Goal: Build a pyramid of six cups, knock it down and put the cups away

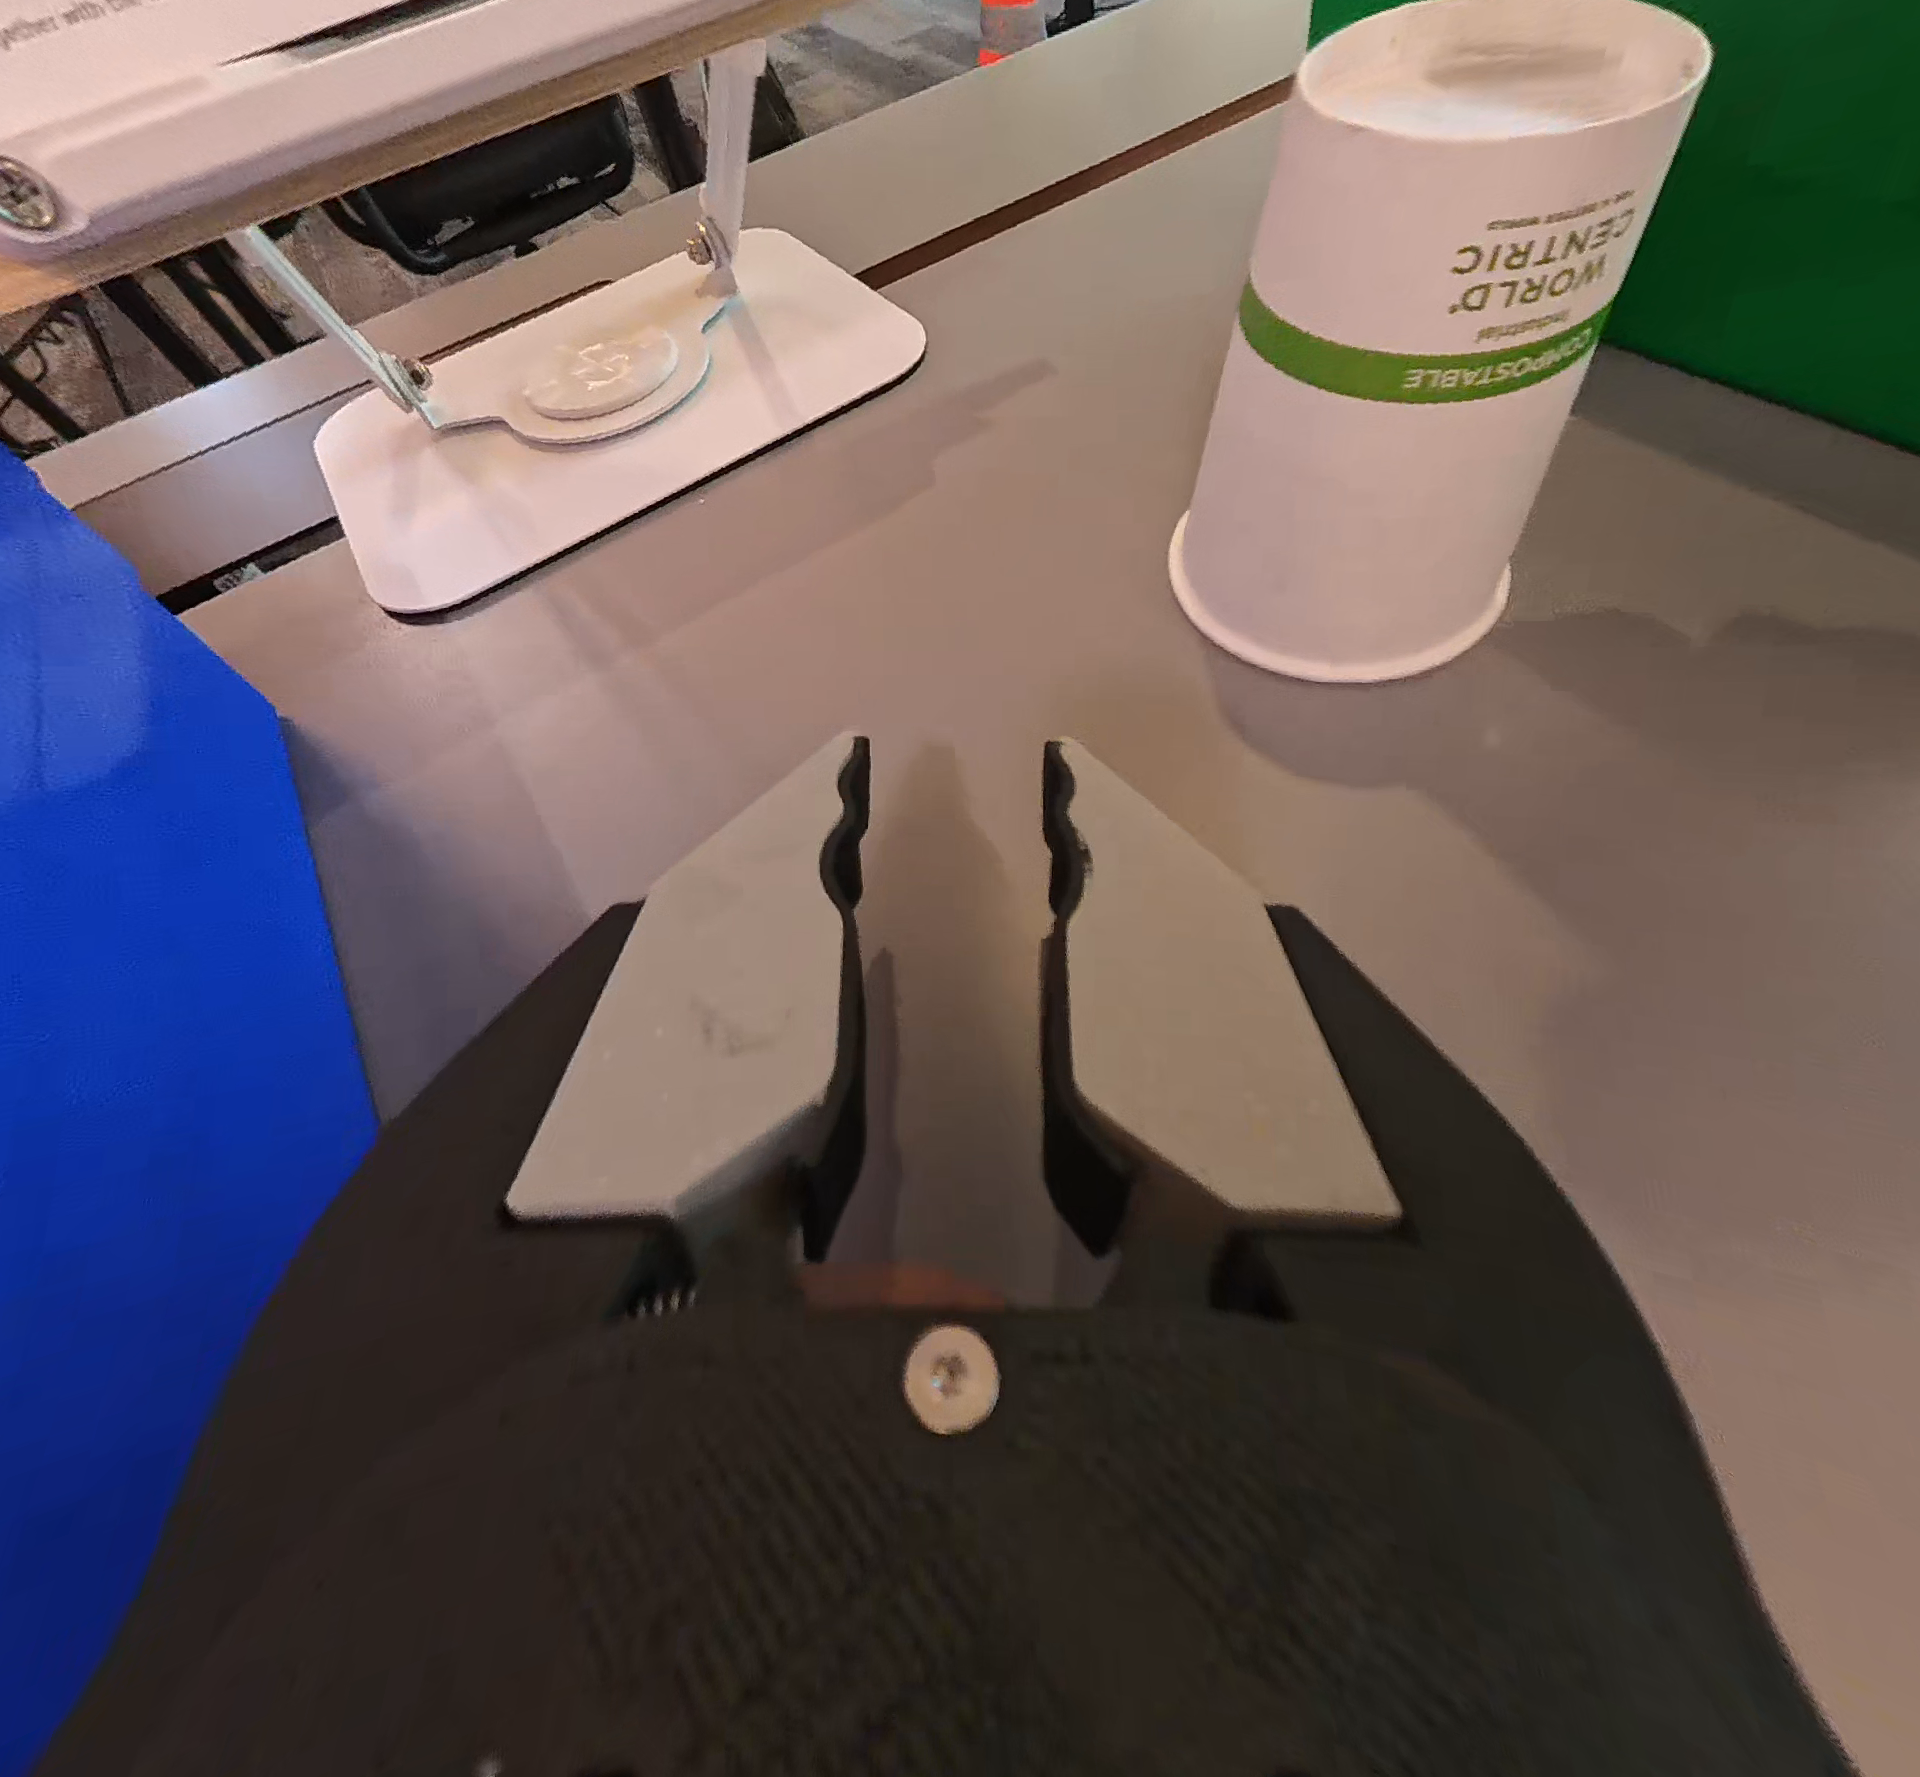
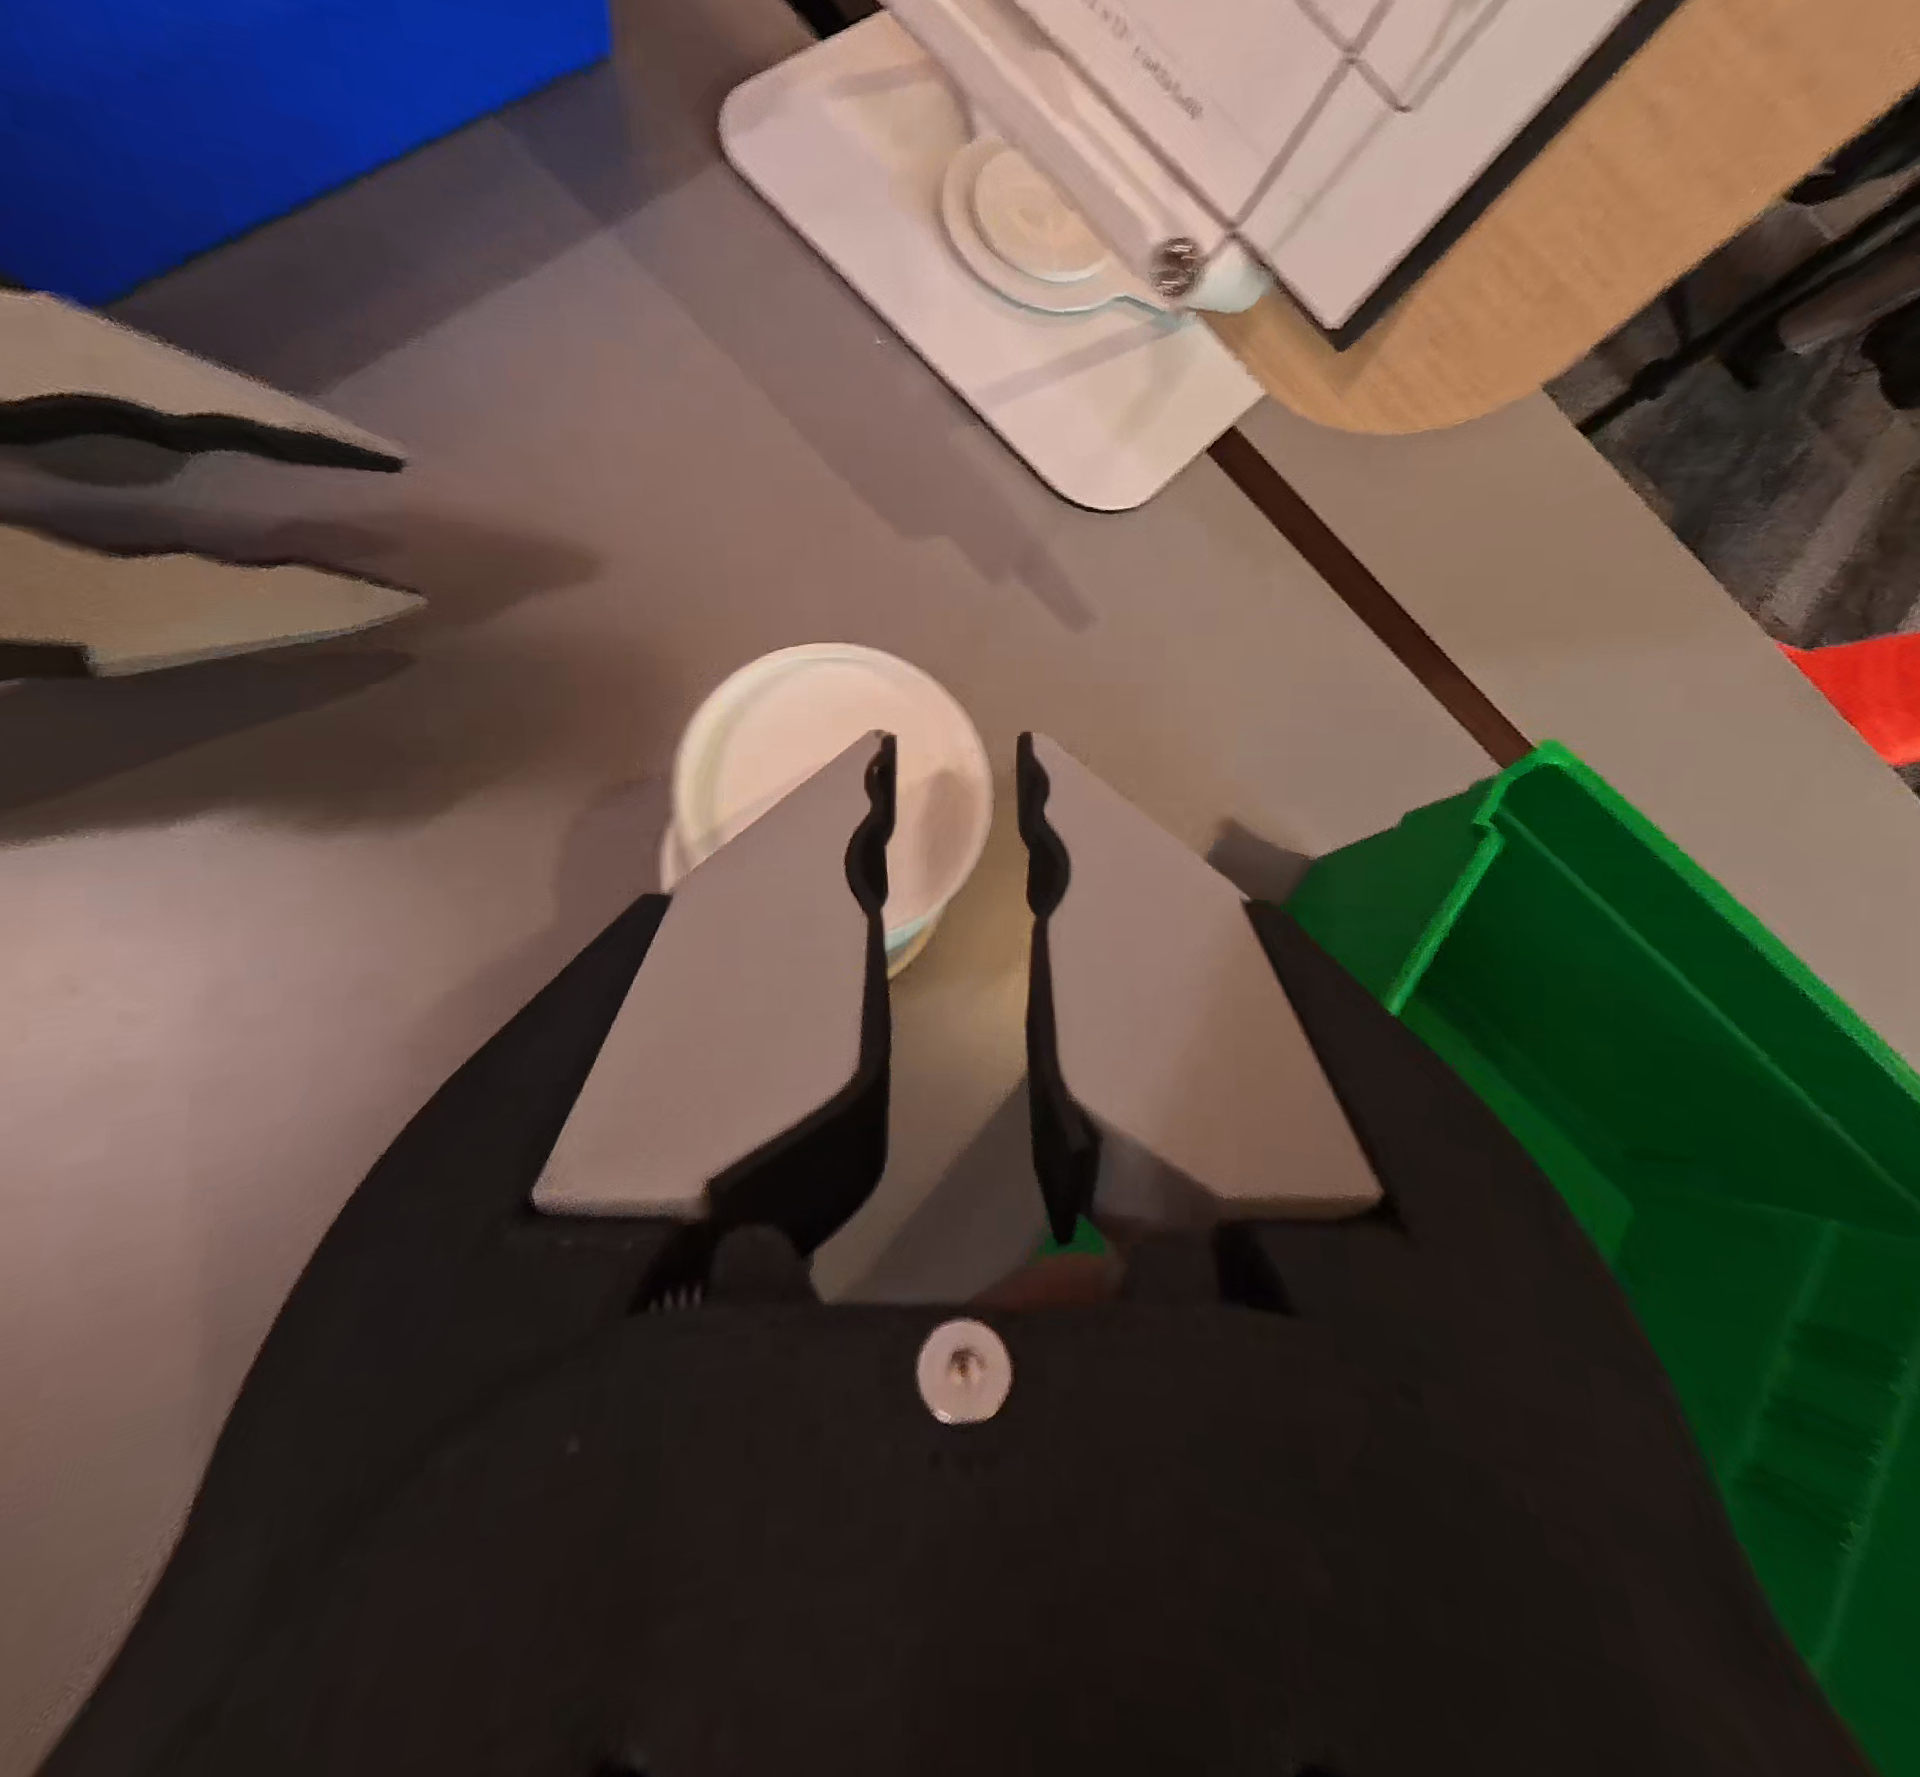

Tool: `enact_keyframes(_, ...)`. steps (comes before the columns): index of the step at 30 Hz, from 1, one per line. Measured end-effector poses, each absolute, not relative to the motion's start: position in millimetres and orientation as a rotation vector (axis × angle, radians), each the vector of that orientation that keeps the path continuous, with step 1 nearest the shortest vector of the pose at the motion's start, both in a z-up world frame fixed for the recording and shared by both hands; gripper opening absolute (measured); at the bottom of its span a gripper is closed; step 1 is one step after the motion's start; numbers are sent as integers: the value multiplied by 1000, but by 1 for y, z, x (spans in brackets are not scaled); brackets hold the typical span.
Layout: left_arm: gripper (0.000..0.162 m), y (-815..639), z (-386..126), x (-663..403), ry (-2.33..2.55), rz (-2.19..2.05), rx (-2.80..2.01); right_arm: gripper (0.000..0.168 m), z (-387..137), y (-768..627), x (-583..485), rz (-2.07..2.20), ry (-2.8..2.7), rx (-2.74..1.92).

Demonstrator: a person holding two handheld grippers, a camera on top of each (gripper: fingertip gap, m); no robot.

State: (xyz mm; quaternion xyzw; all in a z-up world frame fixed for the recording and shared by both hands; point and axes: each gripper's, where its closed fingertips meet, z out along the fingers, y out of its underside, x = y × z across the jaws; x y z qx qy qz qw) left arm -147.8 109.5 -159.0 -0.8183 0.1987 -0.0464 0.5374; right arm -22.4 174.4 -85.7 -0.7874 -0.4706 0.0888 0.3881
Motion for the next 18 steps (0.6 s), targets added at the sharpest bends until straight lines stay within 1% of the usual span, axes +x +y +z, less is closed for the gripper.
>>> enact_keyframes(4,31,109,-160,-150,465,-119,-1955,22,-80,152,-39,316,-1279,-1948)
enact_keyframes(8,31,108,-161,-148,482,-109,-1959,21,-78,111,-75,593,-1397,-1886)
enact_keyframes(10,31,108,-162,-148,490,-104,-1964,20,-86,109,-85,545,-1419,-1879)
enact_keyframes(13,31,108,-162,-148,490,-98,-1962,18,-106,128,-81,315,-1391,-1942)
enact_keyframes(15,31,109,-162,-149,484,-98,-1963,18,-117,130,-77,253,-1414,-1990)
enact_keyframes(18,31,109,-162,-150,475,-110,-1970,14,-120,140,-68,171,-1386,-2005)
